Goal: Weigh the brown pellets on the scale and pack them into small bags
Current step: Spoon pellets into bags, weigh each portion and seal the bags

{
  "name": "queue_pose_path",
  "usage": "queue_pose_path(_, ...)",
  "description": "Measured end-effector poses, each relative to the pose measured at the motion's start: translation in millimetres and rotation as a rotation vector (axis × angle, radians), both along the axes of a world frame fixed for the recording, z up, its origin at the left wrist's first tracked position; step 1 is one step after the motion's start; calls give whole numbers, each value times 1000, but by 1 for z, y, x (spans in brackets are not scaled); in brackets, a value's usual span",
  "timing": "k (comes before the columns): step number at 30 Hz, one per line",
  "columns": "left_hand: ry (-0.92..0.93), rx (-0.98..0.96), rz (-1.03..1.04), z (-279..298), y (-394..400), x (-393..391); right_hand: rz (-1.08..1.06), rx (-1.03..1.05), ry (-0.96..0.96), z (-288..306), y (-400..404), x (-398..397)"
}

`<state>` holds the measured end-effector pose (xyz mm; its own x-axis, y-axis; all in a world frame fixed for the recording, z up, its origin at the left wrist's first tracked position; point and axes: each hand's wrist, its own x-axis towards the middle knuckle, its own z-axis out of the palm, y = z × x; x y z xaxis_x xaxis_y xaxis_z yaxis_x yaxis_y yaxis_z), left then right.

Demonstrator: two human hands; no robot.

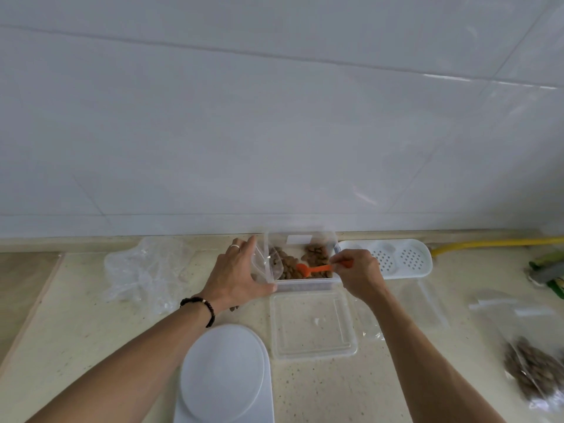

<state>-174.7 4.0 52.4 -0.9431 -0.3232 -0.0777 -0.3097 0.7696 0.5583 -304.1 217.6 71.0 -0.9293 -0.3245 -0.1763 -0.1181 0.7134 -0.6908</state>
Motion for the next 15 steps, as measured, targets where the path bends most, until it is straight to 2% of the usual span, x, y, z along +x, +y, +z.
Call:
queue_pose_path(6, -20, 15, 5, -3, -3, 0, -121, -192, -294, -10, -8, 5)
queue_pose_path(15, -16, -1, -6, 0, 2, -6, -355, -499, -444, -10, 8, 7)
